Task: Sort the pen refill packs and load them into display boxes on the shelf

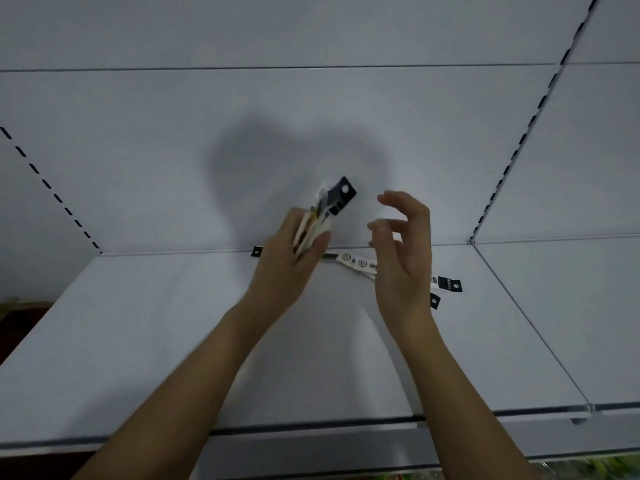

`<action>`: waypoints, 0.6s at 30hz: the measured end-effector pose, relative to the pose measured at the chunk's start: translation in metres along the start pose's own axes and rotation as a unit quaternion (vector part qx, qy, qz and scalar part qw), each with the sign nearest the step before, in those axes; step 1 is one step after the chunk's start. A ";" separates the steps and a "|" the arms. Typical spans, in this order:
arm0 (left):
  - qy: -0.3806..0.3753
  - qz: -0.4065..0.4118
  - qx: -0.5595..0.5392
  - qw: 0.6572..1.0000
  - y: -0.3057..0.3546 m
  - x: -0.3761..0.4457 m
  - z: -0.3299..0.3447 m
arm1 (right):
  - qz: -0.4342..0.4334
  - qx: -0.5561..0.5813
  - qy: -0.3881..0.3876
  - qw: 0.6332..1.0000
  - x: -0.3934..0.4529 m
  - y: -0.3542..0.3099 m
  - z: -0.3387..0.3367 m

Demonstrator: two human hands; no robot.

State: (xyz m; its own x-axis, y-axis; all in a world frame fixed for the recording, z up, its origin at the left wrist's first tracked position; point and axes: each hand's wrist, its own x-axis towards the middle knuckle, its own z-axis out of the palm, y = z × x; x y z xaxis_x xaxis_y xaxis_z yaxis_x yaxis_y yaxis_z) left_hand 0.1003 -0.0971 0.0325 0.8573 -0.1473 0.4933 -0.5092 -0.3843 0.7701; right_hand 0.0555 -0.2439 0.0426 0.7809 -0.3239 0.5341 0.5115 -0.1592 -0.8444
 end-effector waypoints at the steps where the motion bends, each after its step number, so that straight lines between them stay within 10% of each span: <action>1: 0.022 -0.014 -0.069 0.997 0.010 0.001 0.003 | -0.024 -0.007 0.003 1.000 0.004 -0.007 0.001; 18: -0.044 -0.146 -0.136 0.979 0.014 -0.034 0.046 | 0.084 -0.021 -0.092 0.992 -0.013 0.004 -0.008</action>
State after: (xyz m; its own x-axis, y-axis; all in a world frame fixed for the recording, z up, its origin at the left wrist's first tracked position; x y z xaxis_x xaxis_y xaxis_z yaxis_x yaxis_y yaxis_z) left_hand 0.0675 -0.1394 0.0075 0.9667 -0.1490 0.2082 -0.2320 -0.1658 0.9585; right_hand 0.0444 -0.2473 0.0315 0.9083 -0.1739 0.3805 0.3559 -0.1569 -0.9213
